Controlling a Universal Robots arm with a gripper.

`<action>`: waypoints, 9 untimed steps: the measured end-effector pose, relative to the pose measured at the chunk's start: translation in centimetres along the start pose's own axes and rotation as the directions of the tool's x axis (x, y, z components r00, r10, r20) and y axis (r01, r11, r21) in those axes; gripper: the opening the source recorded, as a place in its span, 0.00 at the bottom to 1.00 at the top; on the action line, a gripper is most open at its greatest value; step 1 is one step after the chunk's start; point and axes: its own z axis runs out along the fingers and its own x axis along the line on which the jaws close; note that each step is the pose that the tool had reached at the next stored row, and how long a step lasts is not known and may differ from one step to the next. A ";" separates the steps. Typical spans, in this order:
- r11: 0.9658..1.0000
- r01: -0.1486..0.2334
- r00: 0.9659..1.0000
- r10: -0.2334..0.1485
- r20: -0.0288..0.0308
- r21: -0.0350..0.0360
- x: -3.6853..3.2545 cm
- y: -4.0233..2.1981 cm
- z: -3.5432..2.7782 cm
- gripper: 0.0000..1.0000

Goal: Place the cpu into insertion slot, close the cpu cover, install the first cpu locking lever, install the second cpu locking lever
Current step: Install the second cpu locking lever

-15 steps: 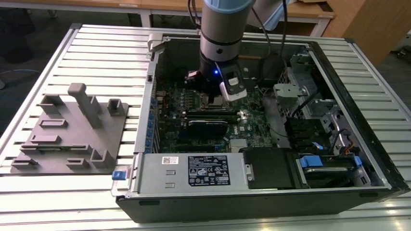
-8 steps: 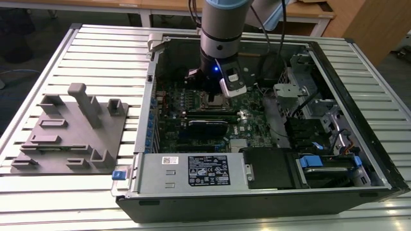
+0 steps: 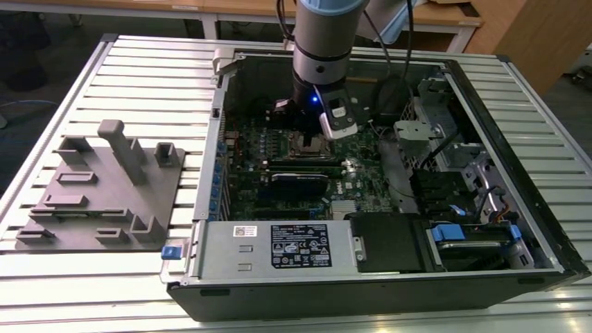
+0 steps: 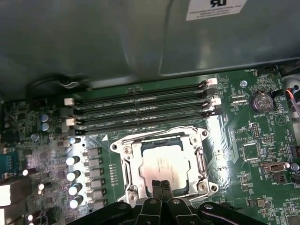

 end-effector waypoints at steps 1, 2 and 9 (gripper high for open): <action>1.000 -0.004 1.000 0.004 0.001 0.000 -0.01 0.06 0.08 0.11; 1.000 -0.007 1.000 0.007 0.001 0.000 0.00 0.16 0.16 0.11; 1.000 -0.017 1.000 0.017 0.003 0.003 -0.30 0.84 0.47 0.11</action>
